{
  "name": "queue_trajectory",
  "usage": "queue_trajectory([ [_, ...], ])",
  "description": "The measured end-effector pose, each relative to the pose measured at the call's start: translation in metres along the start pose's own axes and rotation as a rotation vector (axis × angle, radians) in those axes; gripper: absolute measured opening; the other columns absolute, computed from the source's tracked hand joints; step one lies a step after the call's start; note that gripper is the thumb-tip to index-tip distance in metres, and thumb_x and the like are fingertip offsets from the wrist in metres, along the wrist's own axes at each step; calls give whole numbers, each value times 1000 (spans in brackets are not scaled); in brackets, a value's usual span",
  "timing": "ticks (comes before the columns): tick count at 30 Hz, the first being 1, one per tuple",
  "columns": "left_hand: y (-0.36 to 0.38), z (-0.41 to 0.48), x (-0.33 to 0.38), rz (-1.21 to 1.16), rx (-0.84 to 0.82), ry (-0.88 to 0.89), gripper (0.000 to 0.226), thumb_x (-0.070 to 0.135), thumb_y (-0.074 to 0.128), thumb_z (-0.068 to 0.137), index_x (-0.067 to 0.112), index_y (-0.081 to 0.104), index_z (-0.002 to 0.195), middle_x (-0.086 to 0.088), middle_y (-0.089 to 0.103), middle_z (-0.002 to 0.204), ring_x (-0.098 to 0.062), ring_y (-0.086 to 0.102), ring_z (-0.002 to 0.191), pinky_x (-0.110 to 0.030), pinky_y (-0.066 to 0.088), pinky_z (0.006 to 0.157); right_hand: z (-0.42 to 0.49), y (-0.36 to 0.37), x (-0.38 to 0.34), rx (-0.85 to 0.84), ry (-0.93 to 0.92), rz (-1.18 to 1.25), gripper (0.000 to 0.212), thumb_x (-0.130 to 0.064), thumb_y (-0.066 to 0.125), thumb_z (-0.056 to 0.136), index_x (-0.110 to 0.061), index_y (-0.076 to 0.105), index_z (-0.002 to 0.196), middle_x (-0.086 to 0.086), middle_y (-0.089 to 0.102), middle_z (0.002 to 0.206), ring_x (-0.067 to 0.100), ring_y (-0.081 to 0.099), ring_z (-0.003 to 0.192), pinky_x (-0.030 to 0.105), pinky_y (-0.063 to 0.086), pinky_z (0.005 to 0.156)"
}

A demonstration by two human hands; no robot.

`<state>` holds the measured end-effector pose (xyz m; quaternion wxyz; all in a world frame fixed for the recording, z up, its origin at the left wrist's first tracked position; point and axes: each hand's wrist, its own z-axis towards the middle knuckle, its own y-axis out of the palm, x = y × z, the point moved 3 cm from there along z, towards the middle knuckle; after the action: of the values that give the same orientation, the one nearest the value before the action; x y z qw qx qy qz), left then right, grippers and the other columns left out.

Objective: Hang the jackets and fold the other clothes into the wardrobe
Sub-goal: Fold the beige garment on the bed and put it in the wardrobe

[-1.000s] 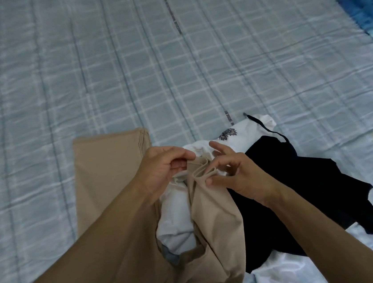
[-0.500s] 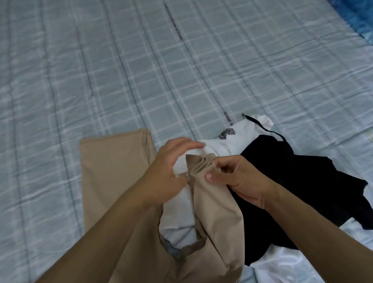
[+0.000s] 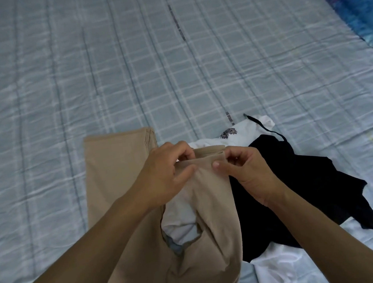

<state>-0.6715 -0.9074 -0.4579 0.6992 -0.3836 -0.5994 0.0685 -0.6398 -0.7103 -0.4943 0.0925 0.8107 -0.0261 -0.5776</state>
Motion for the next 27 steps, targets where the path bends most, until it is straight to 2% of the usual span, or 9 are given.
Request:
queue_trajectory([
  [3, 2, 4, -4, 138, 214, -91, 15, 21, 73, 84, 19, 62, 94, 6, 57, 88, -13, 51, 83, -31, 42, 77, -2, 3, -5, 70, -70, -54, 10, -10, 75, 84, -3, 68, 82, 30, 64, 83, 22, 62, 77, 32, 53, 72],
  [5, 3, 3, 3, 144, 347, -121, 17, 18, 74, 83, 18, 61, 94, 6, 53, 86, -11, 49, 79, -25, 41, 72, -2, 2, -10, 159, -103, -61, 7, -3, 73, 86, -3, 66, 86, 18, 69, 84, 19, 65, 79, 31, 54, 72],
  [10, 28, 3, 31, -256, 166, -229, 8, 22, 72, 88, 18, 69, 95, 7, 68, 86, -5, 64, 77, -17, 48, 69, -4, -1, -29, 360, -191, -119, 24, 2, 72, 83, -9, 58, 99, 18, 70, 88, 21, 67, 78, 38, 53, 73],
  [13, 36, 6, 53, -520, 71, -309, 23, 28, 69, 92, 20, 68, 113, 8, 73, 103, 1, 68, 93, -16, 50, 82, -13, 4, -49, 348, -266, -146, 32, -11, 74, 82, -21, 59, 108, 10, 72, 84, 26, 71, 80, 40, 58, 74],
  [16, 32, 5, 71, -705, 15, -263, 32, 37, 65, 94, 19, 66, 120, 5, 73, 115, -10, 67, 110, -31, 50, 98, -22, 11, -70, 309, -343, -182, 34, -17, 73, 87, -24, 59, 117, 1, 72, 83, 22, 72, 86, 39, 58, 82],
  [19, 21, -1, 74, -865, 37, -276, 38, 29, 73, 88, 12, 64, 122, -3, 73, 116, -18, 68, 112, -35, 52, 100, -26, 23, -82, 175, -347, -205, 28, -25, 57, 99, -20, 57, 127, 4, 75, 99, 20, 72, 98, 37, 56, 88],
  [21, 10, -7, 69, -842, 131, -305, 34, 7, 76, 85, 9, 66, 117, -6, 75, 108, -19, 70, 105, -33, 55, 94, -27, 32, -87, 60, -313, -152, 33, -31, 42, 104, -15, 56, 130, 7, 74, 108, 21, 71, 104, 37, 57, 90],
  [24, -11, -17, 56, -672, 300, -367, 23, -6, 64, 88, 6, 72, 106, -14, 76, 100, -32, 71, 97, -49, 57, 88, -27, 52, -90, -65, -317, -141, 38, -29, 38, 104, -5, 60, 123, 11, 73, 109, 23, 70, 104, 32, 57, 87],
  [27, -29, -28, 46, -618, 375, -384, 17, 1, 61, 92, 9, 76, 96, -18, 75, 94, -40, 69, 92, -55, 55, 83, -27, 63, -88, 114, -439, -269, 14, -12, 56, 97, -9, 67, 106, 2, 73, 97, 18, 70, 92, 31, 55, 77],
])
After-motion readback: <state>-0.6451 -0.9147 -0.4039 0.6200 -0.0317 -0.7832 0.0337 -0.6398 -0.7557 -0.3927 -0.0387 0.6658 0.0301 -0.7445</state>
